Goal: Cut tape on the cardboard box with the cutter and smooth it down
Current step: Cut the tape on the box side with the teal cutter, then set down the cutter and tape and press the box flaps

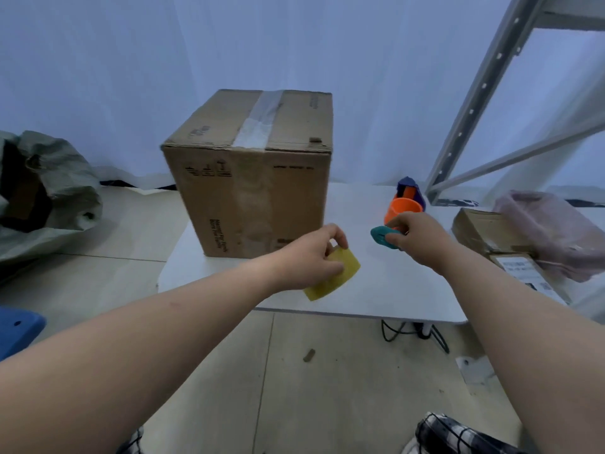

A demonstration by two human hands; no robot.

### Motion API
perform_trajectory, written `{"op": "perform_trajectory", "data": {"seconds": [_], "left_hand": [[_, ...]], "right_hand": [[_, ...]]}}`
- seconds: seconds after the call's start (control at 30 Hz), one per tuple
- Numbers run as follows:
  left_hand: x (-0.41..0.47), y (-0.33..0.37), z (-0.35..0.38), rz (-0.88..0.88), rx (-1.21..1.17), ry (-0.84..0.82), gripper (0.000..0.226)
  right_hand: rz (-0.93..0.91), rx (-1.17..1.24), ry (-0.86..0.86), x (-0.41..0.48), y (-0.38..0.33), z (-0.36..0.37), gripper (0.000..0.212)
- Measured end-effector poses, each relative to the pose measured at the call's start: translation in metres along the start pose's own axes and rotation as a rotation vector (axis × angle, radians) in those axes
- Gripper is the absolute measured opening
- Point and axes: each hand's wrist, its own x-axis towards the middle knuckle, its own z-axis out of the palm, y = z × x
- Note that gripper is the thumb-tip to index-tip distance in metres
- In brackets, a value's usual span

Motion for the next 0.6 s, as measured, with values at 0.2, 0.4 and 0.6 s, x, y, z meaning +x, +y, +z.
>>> {"op": "perform_trajectory", "data": {"seconds": [0.2, 0.4, 0.6], "left_hand": [[0.057, 0.020, 0.050, 0.281, 0.627, 0.042, 0.032], [0.114, 0.006, 0.064, 0.320, 1.028, 0.140, 0.046], [0.130, -0.012, 0.073, 0.290, 1.118, 0.076, 0.064]], "right_hand": [[0.184, 0.008, 0.022, -0.007, 0.059, -0.006, 0.024], [0.223, 0.017, 0.006, -0.005, 0.092, 0.005, 0.027], [0.241, 0.051, -0.060, 0.004, 0.099, 0.020, 0.024]]}}
